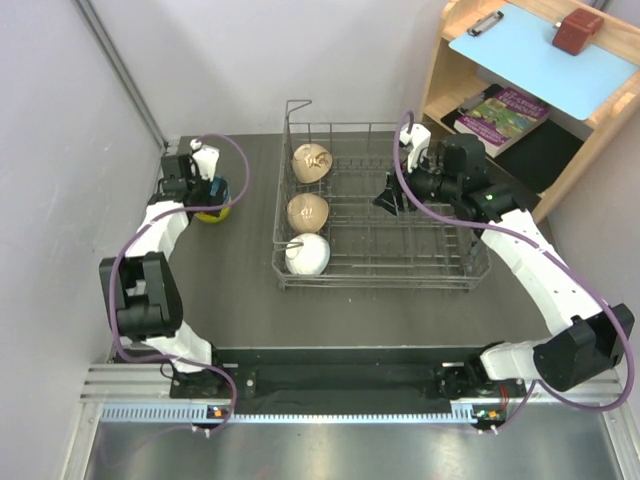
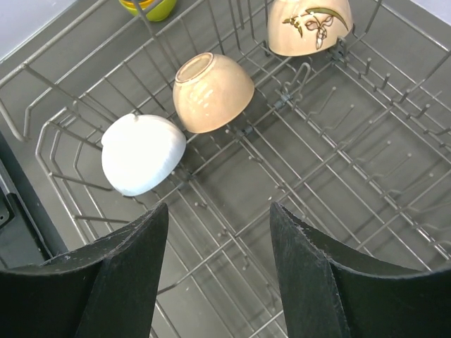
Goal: Load the bowls into the dish rack
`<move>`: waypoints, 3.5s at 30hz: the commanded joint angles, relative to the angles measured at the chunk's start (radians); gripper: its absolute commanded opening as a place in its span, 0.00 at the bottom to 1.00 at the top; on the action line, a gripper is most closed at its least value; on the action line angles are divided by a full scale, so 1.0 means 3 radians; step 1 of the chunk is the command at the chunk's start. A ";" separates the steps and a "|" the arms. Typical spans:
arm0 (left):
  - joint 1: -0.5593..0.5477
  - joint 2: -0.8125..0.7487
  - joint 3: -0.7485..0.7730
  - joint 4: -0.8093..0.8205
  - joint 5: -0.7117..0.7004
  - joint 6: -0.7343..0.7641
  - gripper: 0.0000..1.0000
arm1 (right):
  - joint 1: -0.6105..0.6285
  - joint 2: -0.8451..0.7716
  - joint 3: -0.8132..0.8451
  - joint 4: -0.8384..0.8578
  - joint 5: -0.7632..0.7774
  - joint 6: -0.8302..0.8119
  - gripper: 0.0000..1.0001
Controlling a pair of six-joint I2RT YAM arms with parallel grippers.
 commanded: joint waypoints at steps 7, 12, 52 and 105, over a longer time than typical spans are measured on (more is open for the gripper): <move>0.0165 0.0400 0.0407 0.0327 -0.0041 -0.0098 0.99 | 0.0001 -0.0015 0.0047 0.0078 0.0001 -0.0052 0.59; 0.0216 0.0498 0.0494 0.0363 -0.0005 -0.0108 0.99 | 0.0001 0.0026 0.0062 0.0068 0.0006 -0.0047 0.59; 0.0364 0.0467 0.0617 0.0210 0.0225 -0.0134 0.00 | 0.0001 0.0159 0.0200 0.0052 0.0098 -0.0068 0.59; 0.0390 0.0416 0.0535 -0.0036 0.0547 -0.0175 0.32 | -0.0004 0.0139 0.0129 0.0098 0.0021 -0.0083 0.61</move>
